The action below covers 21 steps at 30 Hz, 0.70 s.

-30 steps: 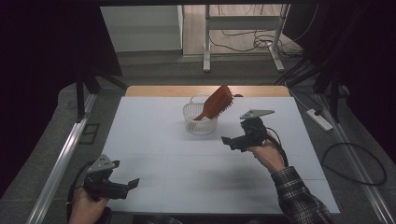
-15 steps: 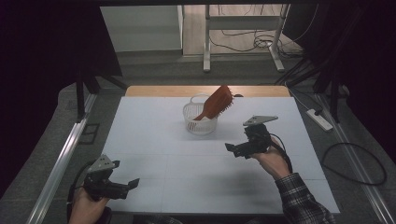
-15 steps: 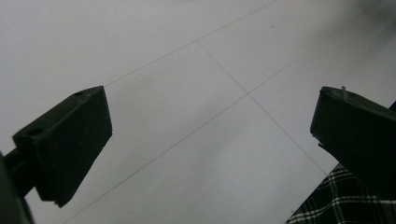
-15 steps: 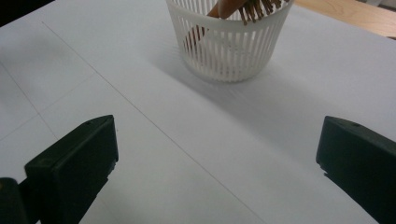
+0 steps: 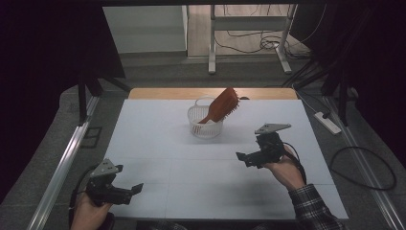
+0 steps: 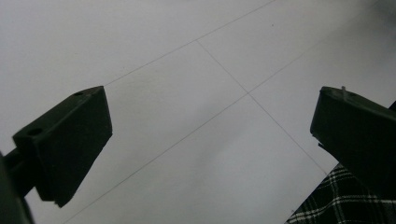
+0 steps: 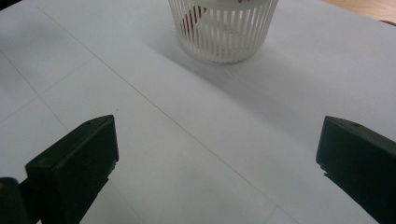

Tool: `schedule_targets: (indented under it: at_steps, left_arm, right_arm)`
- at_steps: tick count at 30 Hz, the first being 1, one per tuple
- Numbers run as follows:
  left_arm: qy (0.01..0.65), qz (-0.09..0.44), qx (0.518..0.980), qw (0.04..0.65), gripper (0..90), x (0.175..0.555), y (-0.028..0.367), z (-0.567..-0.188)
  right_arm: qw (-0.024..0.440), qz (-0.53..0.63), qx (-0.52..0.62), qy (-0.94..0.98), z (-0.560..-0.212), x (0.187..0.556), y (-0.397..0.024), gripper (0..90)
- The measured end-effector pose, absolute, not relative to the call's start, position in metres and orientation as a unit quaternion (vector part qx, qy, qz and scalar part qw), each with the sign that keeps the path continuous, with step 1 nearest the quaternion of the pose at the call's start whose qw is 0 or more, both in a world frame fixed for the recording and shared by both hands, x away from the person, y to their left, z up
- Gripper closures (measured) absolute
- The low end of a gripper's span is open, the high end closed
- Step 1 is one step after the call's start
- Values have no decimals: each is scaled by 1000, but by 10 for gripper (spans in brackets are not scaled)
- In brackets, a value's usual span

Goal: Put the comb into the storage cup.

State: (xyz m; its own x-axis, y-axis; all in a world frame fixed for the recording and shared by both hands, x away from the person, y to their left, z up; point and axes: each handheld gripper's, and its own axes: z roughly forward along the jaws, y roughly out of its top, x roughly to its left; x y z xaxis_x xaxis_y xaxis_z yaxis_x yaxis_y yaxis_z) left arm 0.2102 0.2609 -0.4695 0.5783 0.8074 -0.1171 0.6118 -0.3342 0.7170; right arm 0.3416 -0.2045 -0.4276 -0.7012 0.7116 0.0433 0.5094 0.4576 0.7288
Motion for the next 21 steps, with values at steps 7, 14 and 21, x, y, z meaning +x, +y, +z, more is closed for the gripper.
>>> schedule_targets:
  at_steps: [7, 14, 21]
  left_arm:
    - [440, 131, 806, 373, 0, 210, 261, -470]
    - [442, 129, 806, 373, 0, 211, 261, -470]
    - [442, 129, 806, 373, 0, 210, 261, -470]
  right_arm:
    - [135, 370, 366, 843, -428, 335, -213, 0]
    - [145, 365, 368, 843, -428, 326, -223, 0]
    - [146, 365, 376, 839, -429, 319, -233, 0]
